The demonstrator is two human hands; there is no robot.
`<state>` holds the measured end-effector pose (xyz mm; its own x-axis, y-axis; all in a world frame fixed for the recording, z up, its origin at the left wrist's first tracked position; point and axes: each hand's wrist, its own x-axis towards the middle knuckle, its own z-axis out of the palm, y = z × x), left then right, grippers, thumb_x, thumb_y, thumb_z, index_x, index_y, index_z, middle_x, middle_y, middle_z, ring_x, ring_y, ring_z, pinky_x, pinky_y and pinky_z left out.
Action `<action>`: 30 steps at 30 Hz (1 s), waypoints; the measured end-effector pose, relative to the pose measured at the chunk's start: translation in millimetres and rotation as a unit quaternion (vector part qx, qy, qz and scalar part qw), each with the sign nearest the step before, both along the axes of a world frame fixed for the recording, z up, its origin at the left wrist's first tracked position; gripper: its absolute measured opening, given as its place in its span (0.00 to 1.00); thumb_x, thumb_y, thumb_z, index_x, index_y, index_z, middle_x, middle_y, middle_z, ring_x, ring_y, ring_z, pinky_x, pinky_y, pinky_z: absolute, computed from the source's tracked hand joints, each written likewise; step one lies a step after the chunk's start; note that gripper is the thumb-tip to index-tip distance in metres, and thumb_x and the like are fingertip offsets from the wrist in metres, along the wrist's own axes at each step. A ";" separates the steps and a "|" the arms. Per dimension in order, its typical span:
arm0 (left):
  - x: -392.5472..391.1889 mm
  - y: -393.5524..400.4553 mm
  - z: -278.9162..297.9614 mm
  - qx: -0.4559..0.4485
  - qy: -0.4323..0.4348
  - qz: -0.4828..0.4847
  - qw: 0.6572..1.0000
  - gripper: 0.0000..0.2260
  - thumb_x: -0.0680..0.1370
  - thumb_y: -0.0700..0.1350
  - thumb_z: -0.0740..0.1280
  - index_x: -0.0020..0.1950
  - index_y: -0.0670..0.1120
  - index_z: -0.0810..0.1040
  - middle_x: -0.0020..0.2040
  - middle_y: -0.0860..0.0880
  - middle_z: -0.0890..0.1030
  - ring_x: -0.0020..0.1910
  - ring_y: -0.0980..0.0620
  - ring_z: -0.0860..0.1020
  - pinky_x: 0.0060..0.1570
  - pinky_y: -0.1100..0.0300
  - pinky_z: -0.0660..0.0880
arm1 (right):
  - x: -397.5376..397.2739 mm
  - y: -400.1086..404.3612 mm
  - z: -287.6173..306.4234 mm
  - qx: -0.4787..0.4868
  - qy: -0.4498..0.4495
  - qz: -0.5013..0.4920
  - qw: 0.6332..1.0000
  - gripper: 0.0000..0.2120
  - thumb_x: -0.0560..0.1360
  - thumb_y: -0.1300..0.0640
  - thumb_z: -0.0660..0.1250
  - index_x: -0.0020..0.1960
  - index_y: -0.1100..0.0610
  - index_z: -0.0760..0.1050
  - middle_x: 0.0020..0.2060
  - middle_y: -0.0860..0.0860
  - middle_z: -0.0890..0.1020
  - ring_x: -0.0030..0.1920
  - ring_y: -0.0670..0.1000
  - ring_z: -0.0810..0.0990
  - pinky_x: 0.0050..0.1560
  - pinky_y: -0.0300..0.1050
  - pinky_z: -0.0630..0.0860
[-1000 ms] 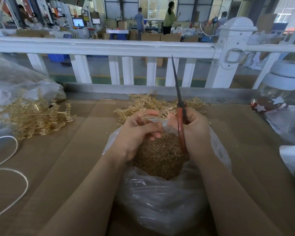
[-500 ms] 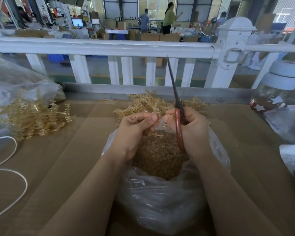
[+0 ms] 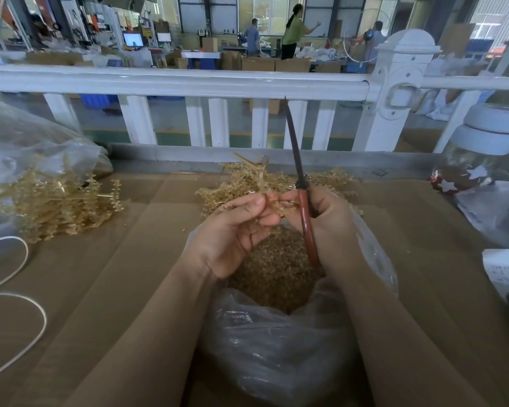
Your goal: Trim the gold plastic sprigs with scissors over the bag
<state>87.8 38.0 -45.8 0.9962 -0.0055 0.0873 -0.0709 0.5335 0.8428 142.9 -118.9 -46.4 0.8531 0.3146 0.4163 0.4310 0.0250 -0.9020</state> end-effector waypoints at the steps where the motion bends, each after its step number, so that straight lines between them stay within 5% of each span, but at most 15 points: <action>1: 0.0 0.4 0.1 0.000 0.000 0.002 1.000 0.07 0.75 0.43 0.69 0.46 0.46 0.87 0.38 0.50 0.85 0.37 0.57 0.84 0.39 0.64 0.80 | 0.9 -0.1 -0.6 -0.003 0.002 -0.003 1.000 0.07 0.71 0.53 0.76 0.48 0.50 0.84 0.44 0.50 0.87 0.47 0.51 0.86 0.51 0.49 0.82; 5: 0.3 -0.3 1.7 0.015 -0.002 0.015 1.000 0.07 0.74 0.43 0.69 0.46 0.46 0.87 0.40 0.49 0.86 0.38 0.56 0.84 0.40 0.63 0.81 | -2.0 -1.0 1.3 0.002 0.023 0.000 1.000 0.14 0.68 0.54 0.79 0.52 0.57 0.83 0.44 0.53 0.87 0.48 0.53 0.86 0.54 0.52 0.82; 11: 0.7 -1.5 3.9 0.026 0.004 0.146 0.989 0.05 0.71 0.42 0.71 0.42 0.44 0.86 0.36 0.47 0.85 0.35 0.54 0.83 0.36 0.64 0.78 | 1.7 -0.5 -0.6 -0.011 -0.006 -0.069 0.998 0.11 0.72 0.58 0.77 0.47 0.43 0.81 0.41 0.51 0.85 0.42 0.48 0.84 0.44 0.38 0.80; 18: 3.1 -1.4 4.6 0.072 -0.017 0.343 0.936 0.03 0.76 0.37 0.71 0.45 0.43 0.84 0.35 0.48 0.85 0.34 0.57 0.81 0.37 0.66 0.77 | -1.5 -2.1 -1.3 -0.081 -0.088 -0.113 0.986 0.15 0.64 0.31 0.72 0.44 0.37 0.76 0.39 0.34 0.81 0.40 0.37 0.80 0.40 0.30 0.72; 21: 3.1 0.1 3.9 0.096 -0.009 0.380 0.920 0.04 0.76 0.37 0.71 0.44 0.45 0.85 0.36 0.51 0.85 0.36 0.57 0.81 0.39 0.66 0.77 | -4.9 0.3 -1.9 -0.178 -0.165 -0.096 0.965 0.15 0.65 0.27 0.68 0.44 0.33 0.71 0.41 0.30 0.79 0.44 0.31 0.77 0.38 0.23 0.69; 25: 3.6 0.0 3.9 0.124 0.013 0.402 0.907 0.12 0.77 0.35 0.69 0.40 0.50 0.85 0.41 0.52 0.86 0.42 0.57 0.84 0.43 0.64 0.78 | -5.9 4.5 -8.8 -0.278 -0.235 -0.089 0.927 0.22 0.66 0.25 0.63 0.49 0.39 0.73 0.39 0.33 0.77 0.41 0.35 0.76 0.42 0.27 0.69; 30: 2.9 -2.5 6.6 0.119 -0.010 0.422 0.899 0.11 0.77 0.37 0.71 0.38 0.51 0.86 0.39 0.53 0.86 0.39 0.61 0.82 0.39 0.70 0.76 | -0.7 1.2 -11.6 -0.325 -0.205 -0.117 0.916 0.30 0.65 0.23 0.60 0.54 0.43 0.77 0.41 0.34 0.77 0.42 0.38 0.74 0.42 0.30 0.68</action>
<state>90.7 35.5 -39.2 0.6523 0.7310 0.2004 -0.3816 0.0882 0.9201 142.2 -117.6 -58.0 0.7433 0.4375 0.5062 0.6612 -0.5958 -0.4560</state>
